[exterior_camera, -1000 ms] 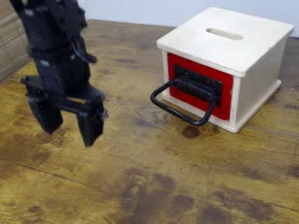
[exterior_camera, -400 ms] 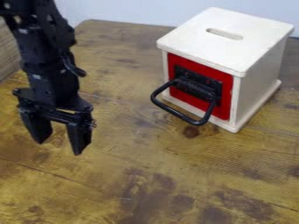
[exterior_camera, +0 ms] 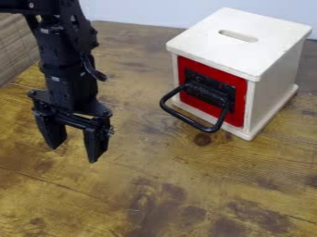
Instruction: Close the drawer
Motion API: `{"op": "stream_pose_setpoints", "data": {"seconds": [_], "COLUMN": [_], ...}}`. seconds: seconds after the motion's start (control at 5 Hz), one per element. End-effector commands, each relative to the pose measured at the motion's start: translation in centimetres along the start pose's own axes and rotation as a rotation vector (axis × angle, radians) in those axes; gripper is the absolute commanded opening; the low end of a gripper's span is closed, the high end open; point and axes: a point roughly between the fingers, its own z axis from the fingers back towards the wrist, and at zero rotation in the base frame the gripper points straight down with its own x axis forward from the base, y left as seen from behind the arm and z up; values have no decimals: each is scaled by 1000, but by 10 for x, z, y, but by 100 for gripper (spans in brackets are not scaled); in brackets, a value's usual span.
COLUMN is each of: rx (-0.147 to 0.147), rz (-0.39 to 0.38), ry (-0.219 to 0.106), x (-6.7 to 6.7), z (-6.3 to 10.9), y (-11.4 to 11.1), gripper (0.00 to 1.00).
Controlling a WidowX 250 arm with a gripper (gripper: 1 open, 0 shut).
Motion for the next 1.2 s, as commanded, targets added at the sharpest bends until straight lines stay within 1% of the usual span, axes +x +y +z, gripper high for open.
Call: {"op": "stream_pose_setpoints", "data": {"seconds": [0.0,0.2,0.4,0.6,1.0], "rx": [-1,-12,-24,-31,-40], "rz": [-75,-30,14,54,62], "ry": [-54,-41,-35,-25,-20], "x": [4,14,23,31,11], "z": [7,6,9,10,29], "y": [2,7,15,21,33], "gripper": [100,100,100,100,100]}}
